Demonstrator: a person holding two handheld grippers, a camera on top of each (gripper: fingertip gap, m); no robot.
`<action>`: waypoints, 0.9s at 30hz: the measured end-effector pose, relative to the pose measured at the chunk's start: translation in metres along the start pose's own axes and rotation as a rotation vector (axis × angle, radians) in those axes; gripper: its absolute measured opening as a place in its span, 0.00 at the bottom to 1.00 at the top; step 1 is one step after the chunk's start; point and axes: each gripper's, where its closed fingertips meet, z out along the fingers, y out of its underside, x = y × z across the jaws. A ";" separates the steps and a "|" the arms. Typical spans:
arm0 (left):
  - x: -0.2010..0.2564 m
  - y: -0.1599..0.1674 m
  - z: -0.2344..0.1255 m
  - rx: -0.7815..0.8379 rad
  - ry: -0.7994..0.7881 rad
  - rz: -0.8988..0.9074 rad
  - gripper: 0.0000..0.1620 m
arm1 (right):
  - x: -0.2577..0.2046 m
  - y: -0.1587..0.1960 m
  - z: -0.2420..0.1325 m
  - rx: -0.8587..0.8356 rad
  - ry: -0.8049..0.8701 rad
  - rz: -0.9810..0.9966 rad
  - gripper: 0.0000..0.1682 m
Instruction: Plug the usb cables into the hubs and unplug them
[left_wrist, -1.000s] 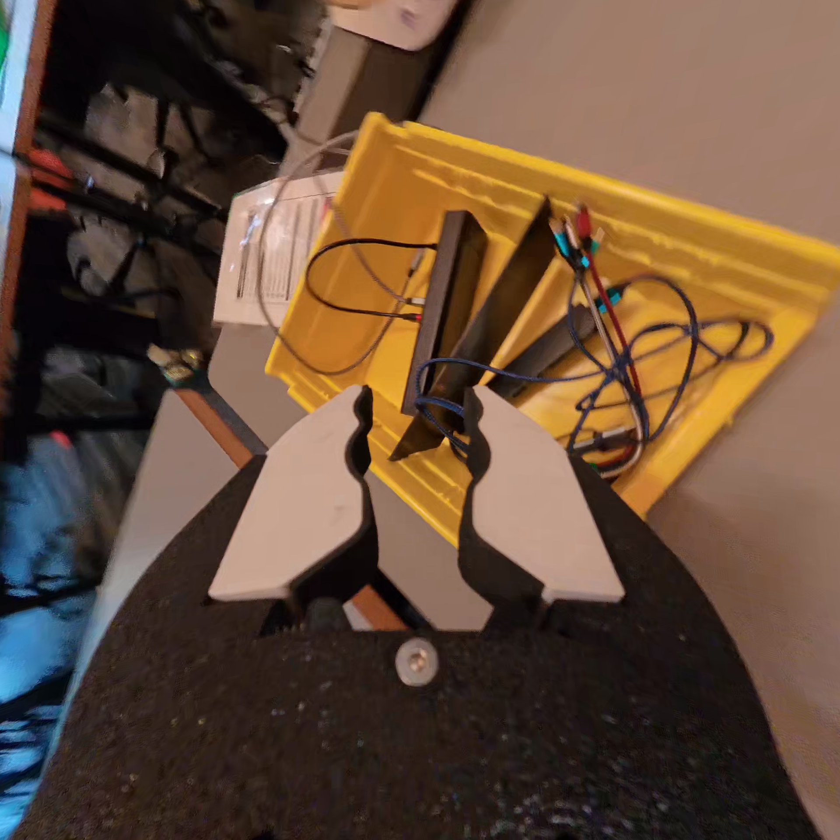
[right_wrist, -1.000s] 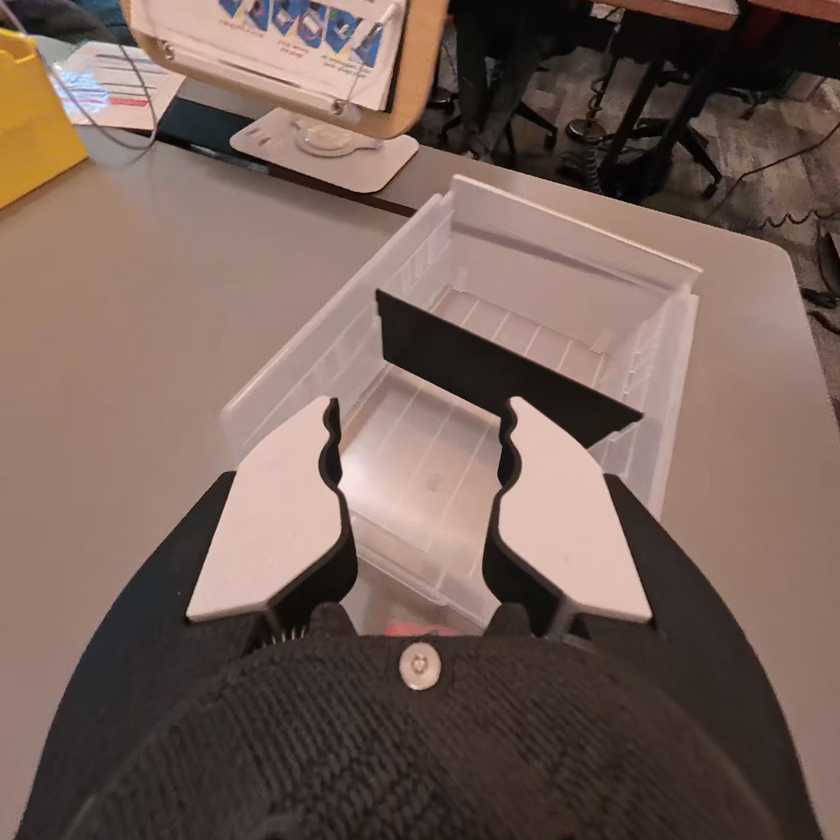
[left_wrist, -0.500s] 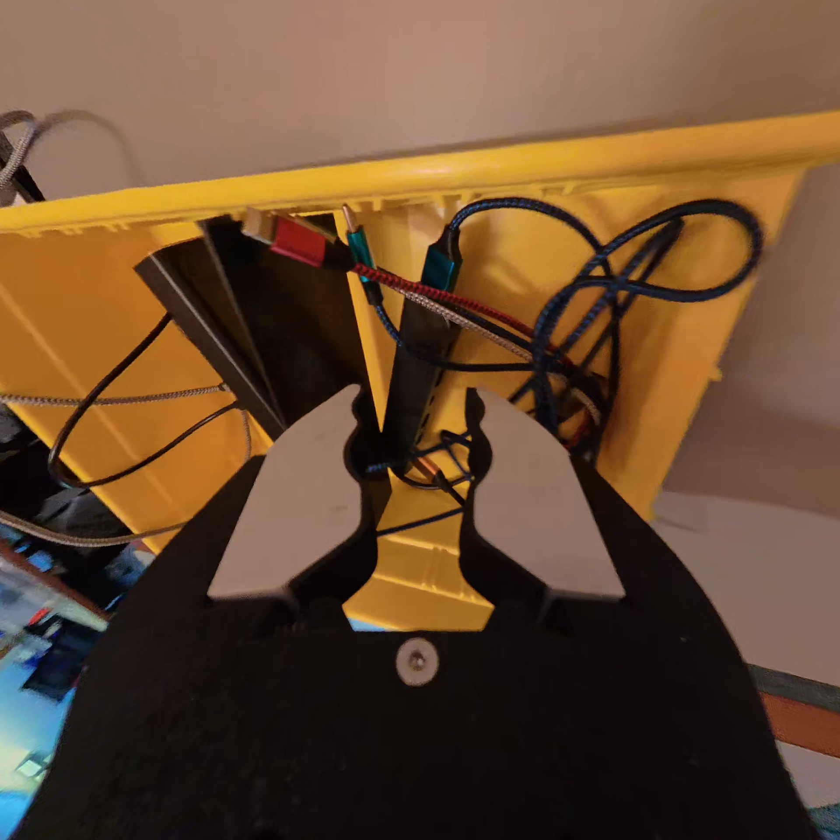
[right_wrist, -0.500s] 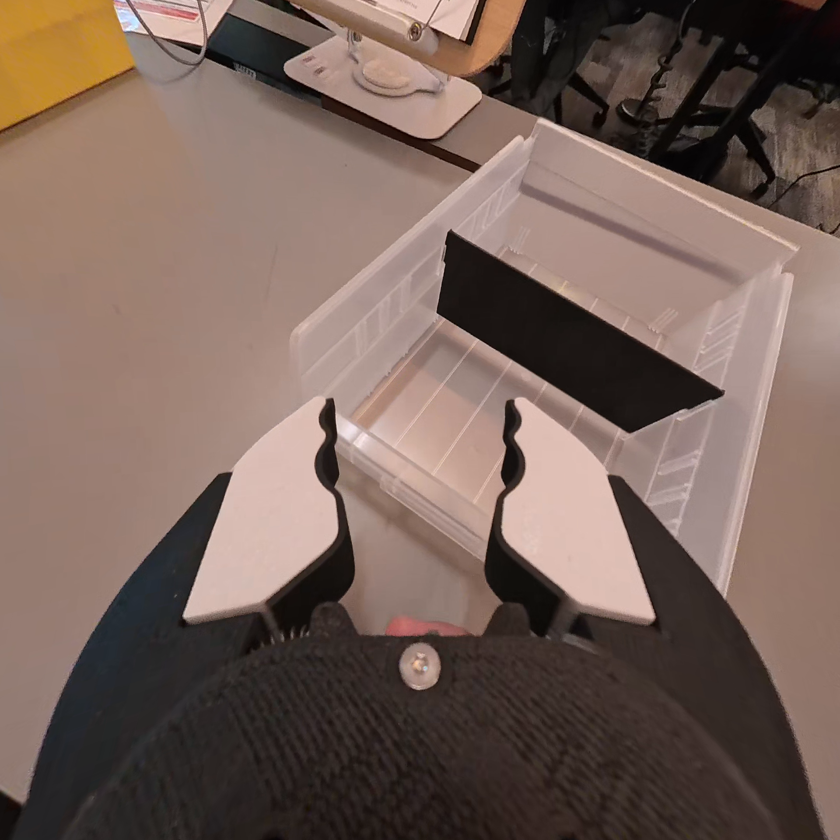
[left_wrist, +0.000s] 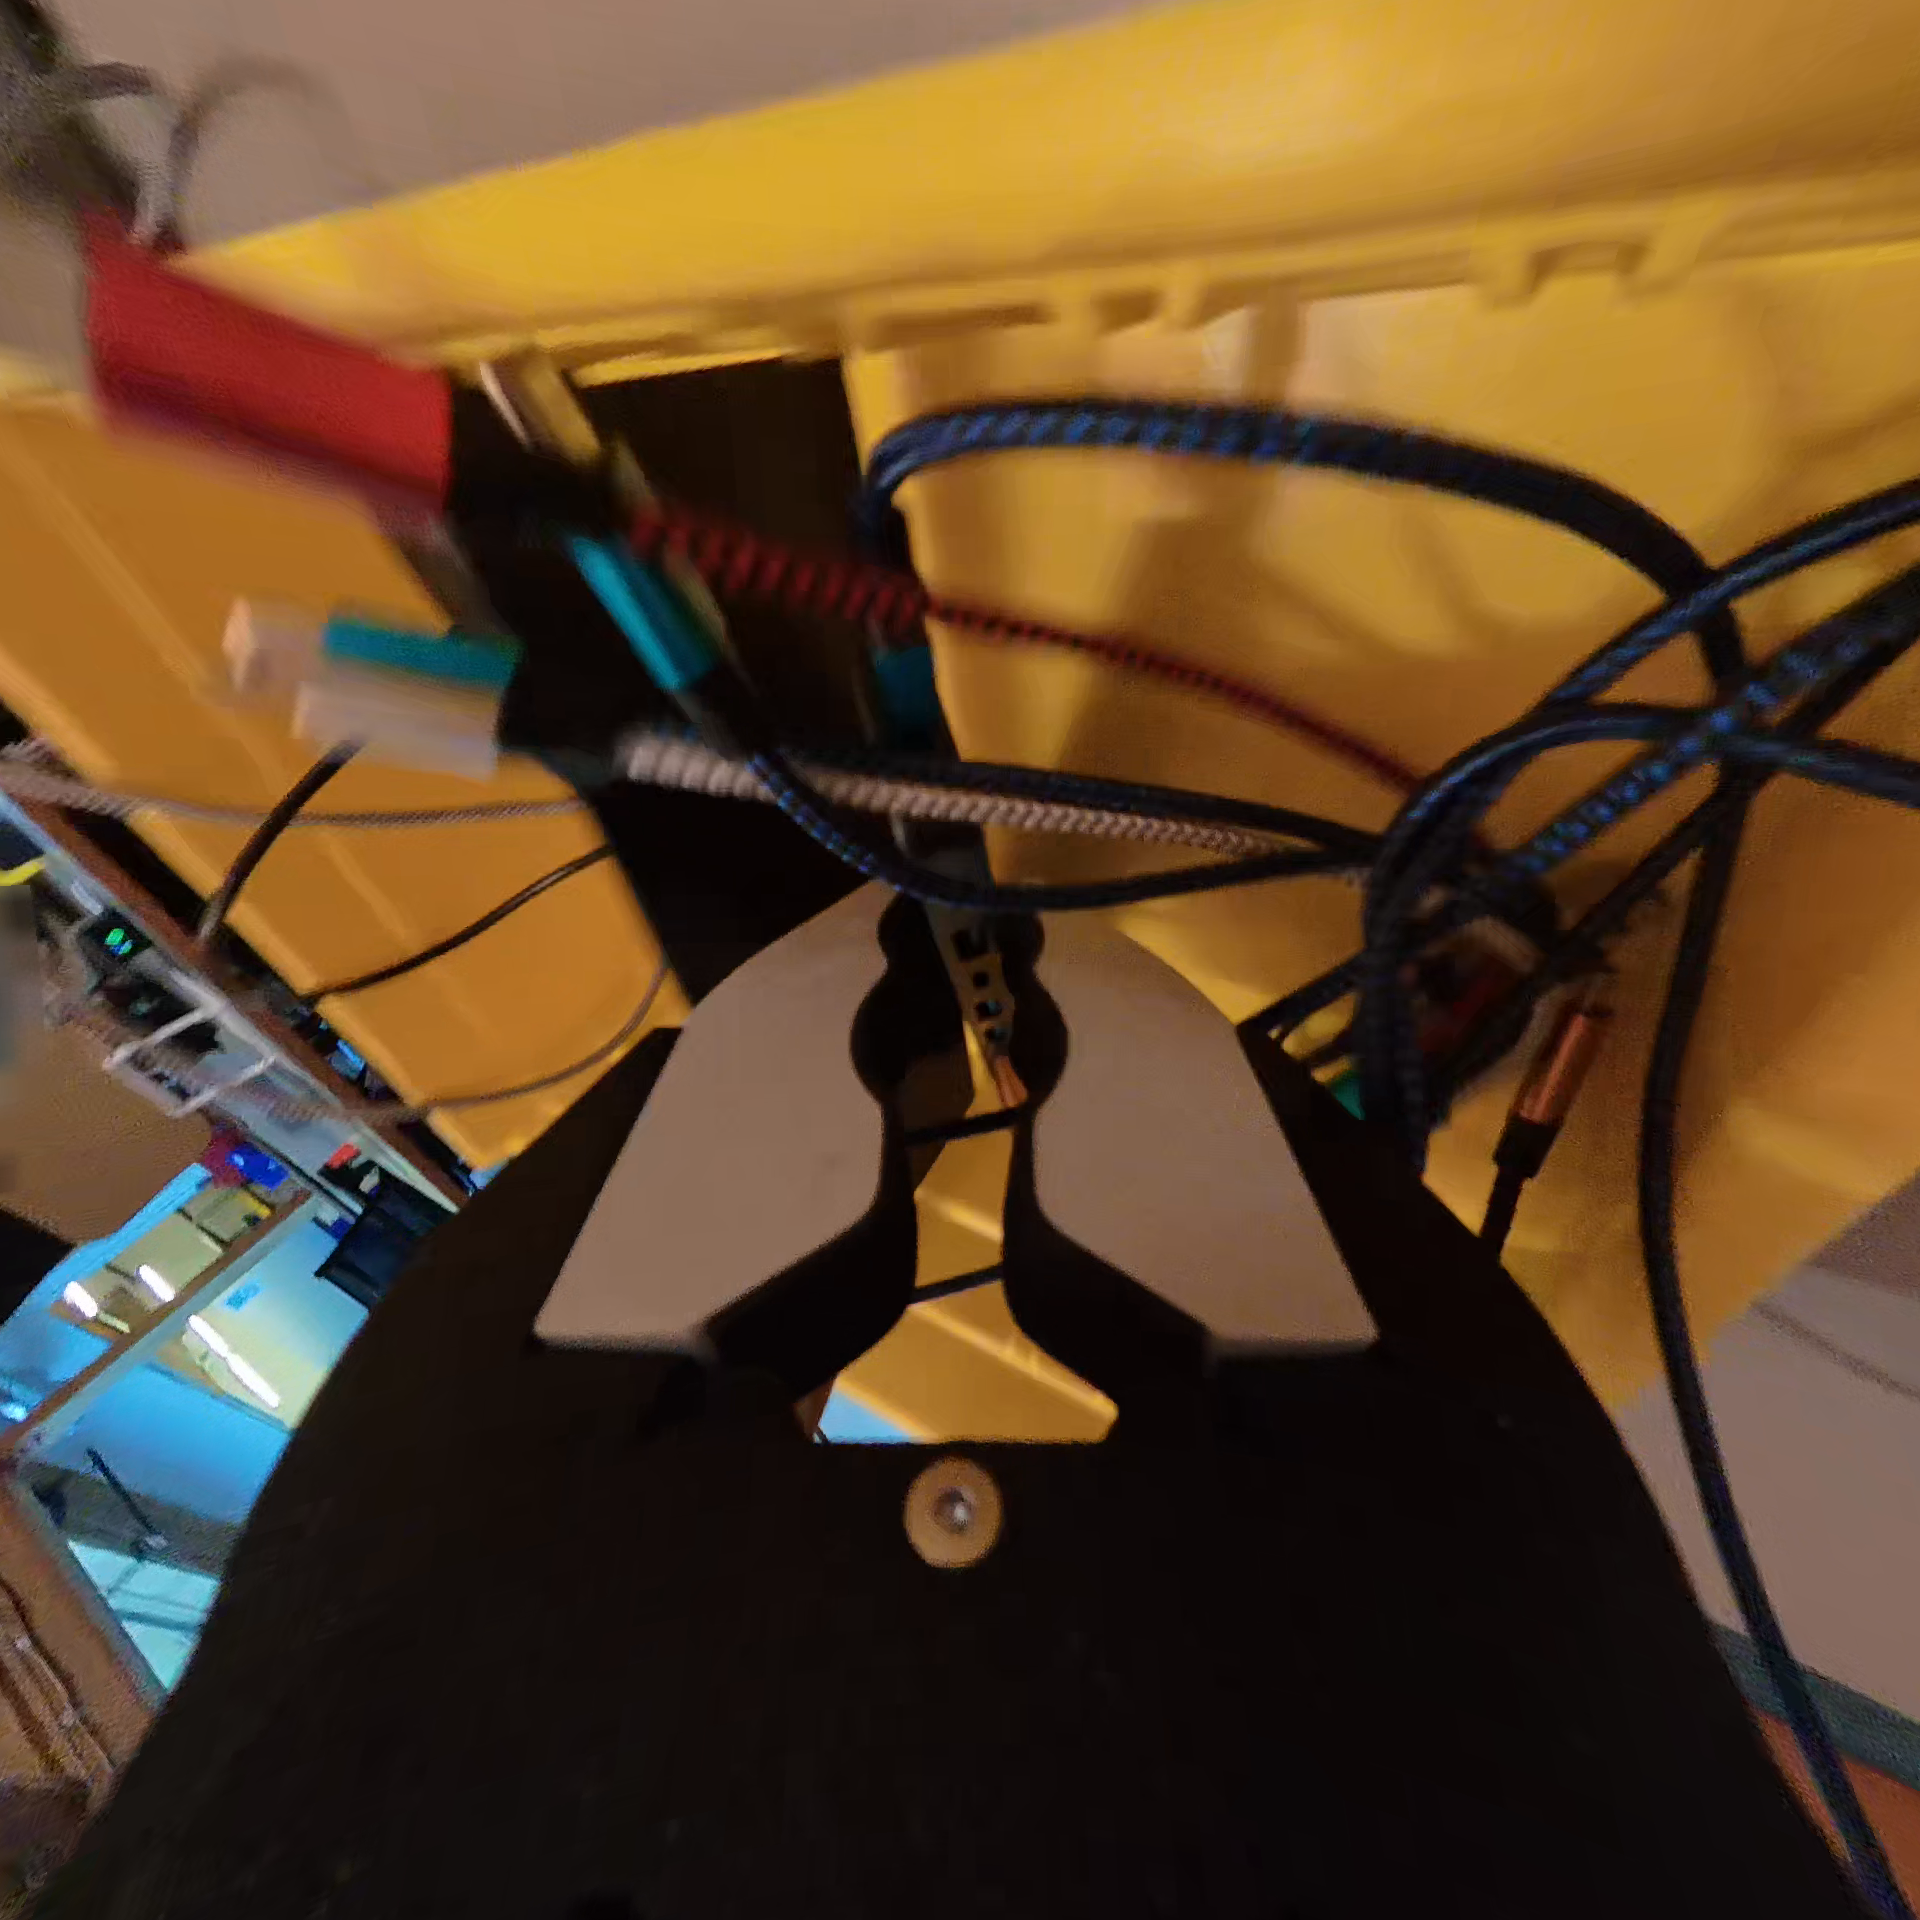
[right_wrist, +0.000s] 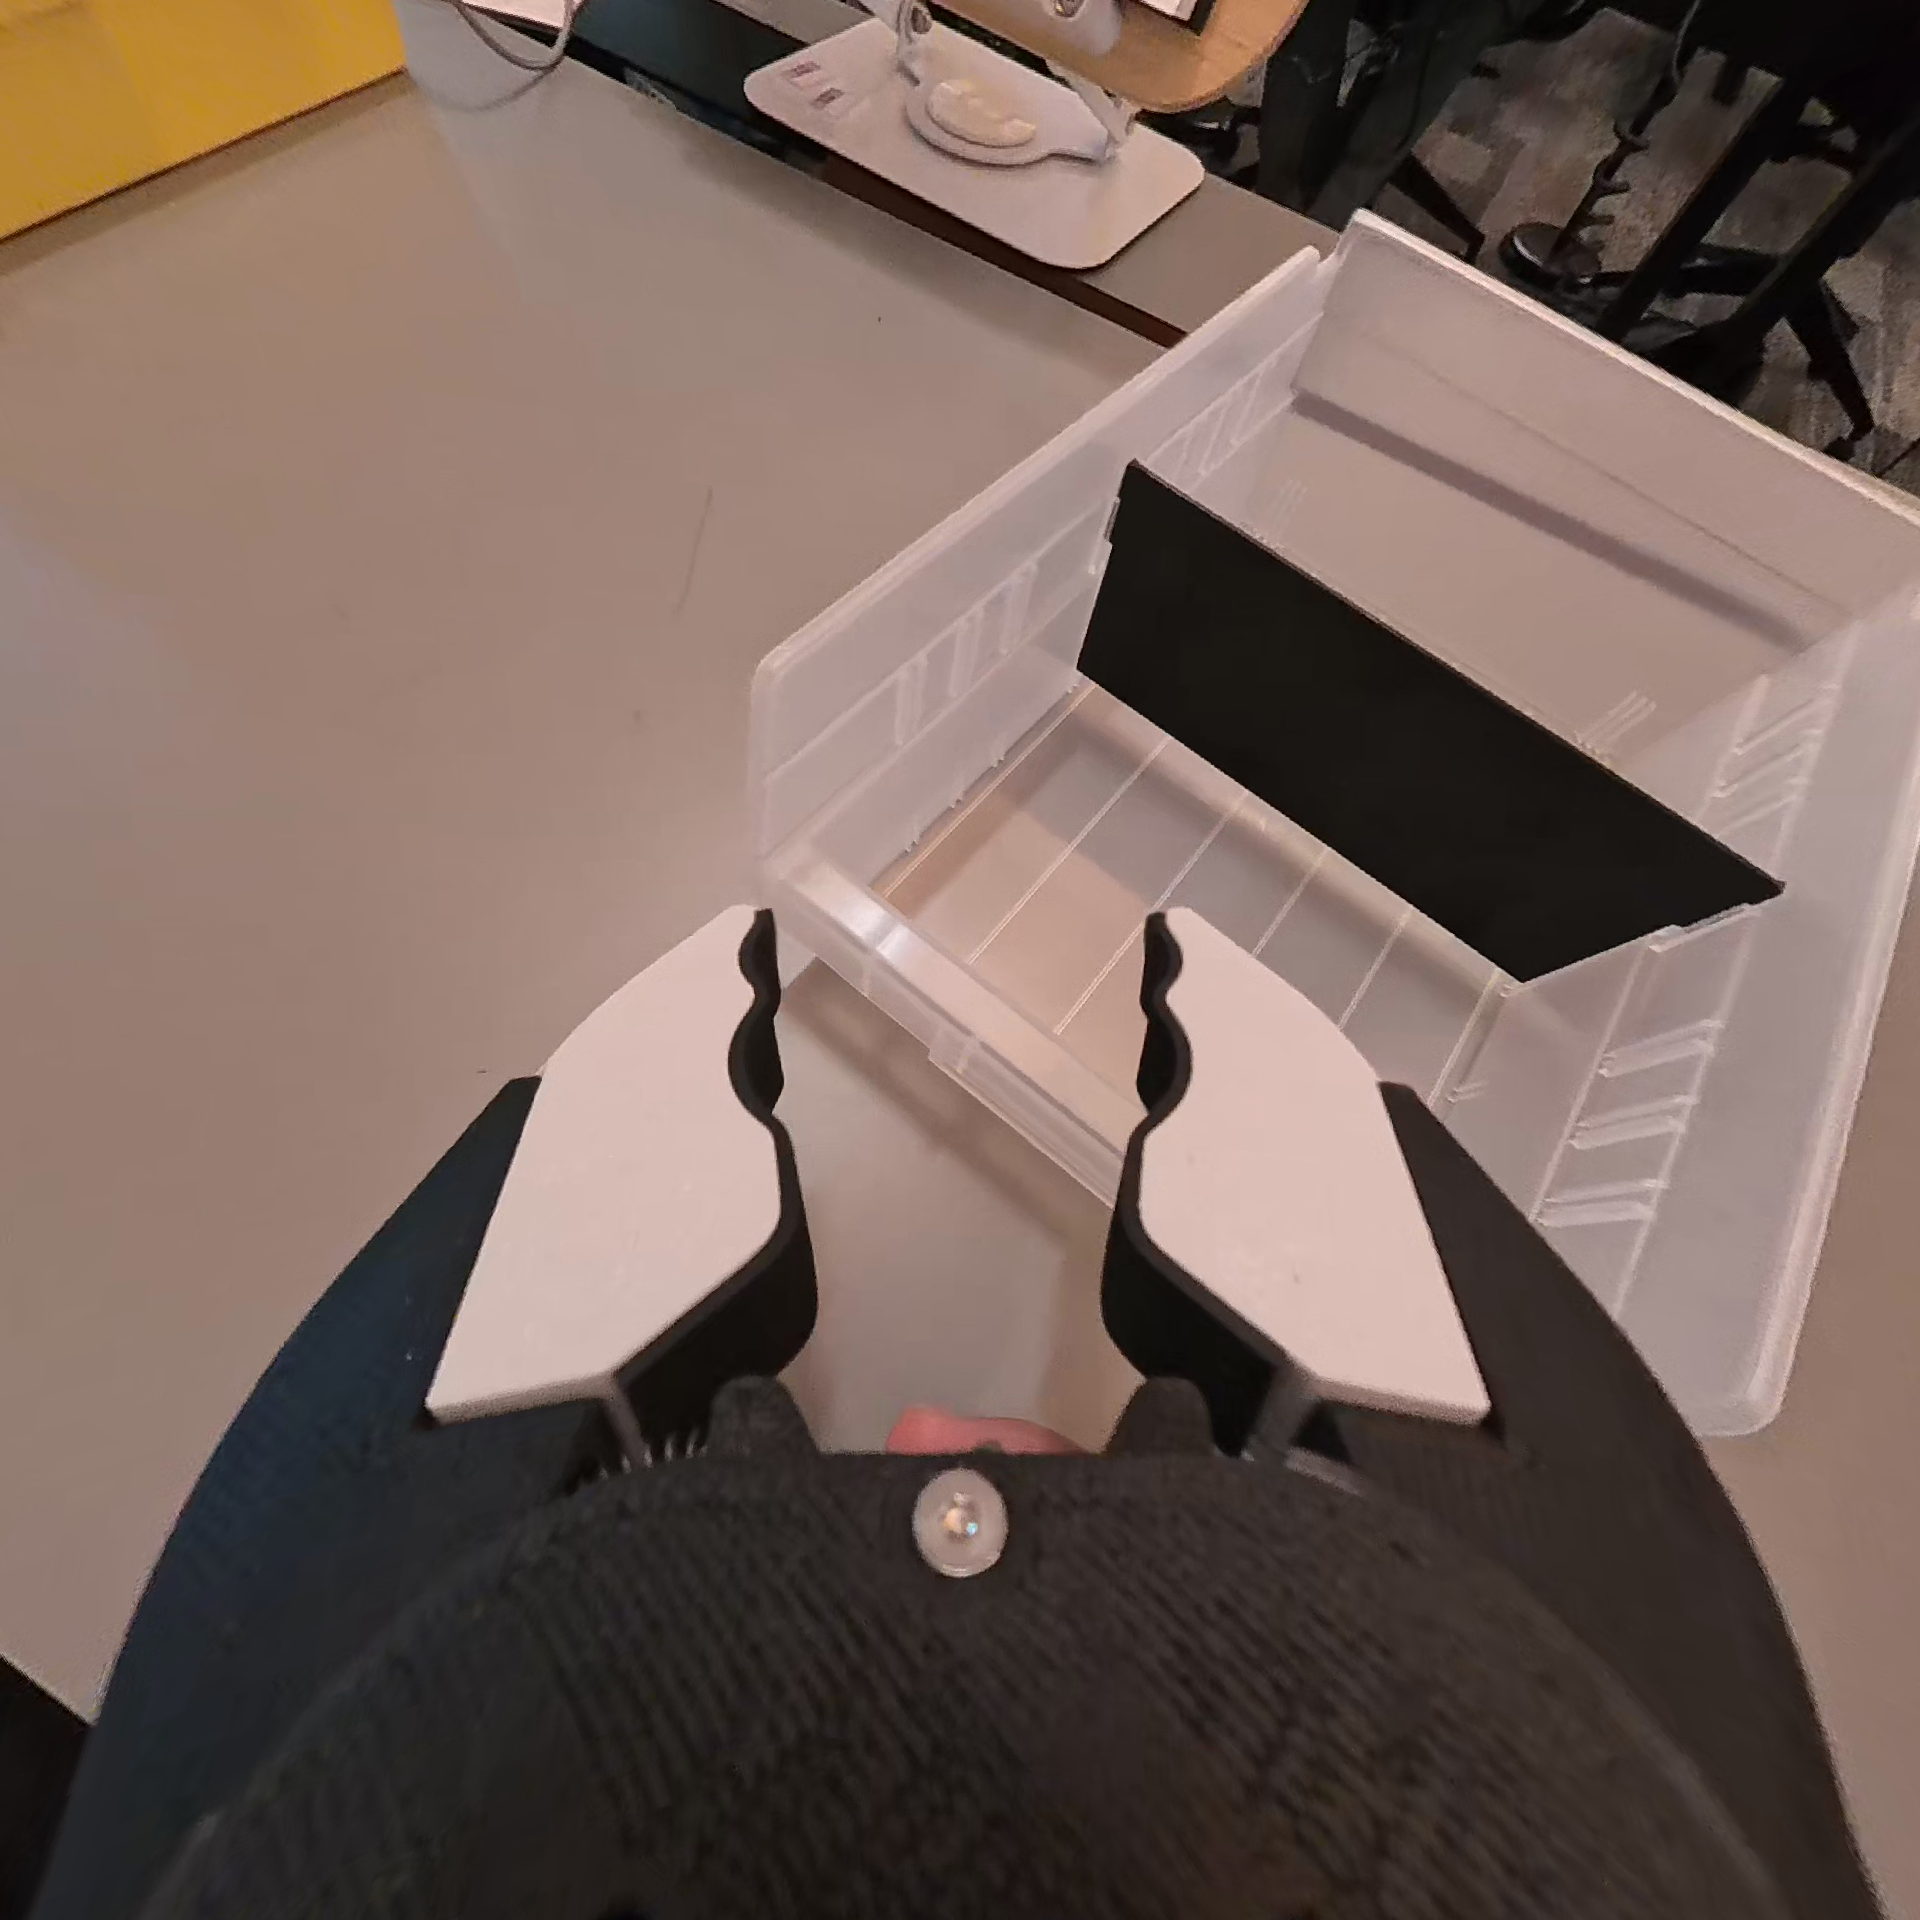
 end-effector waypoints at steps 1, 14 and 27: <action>-0.006 0.002 -0.010 0.019 -0.024 -0.038 0.08 | -0.001 0.000 0.000 0.000 -0.003 -0.007 0.40; -0.108 -0.008 -0.263 0.709 -0.543 -0.599 0.07 | -0.071 -0.100 0.028 0.262 -0.187 -0.062 0.35; -0.111 -0.190 -0.384 1.185 -0.429 -0.593 0.06 | -0.142 -0.288 -0.029 0.888 -0.085 -0.346 0.35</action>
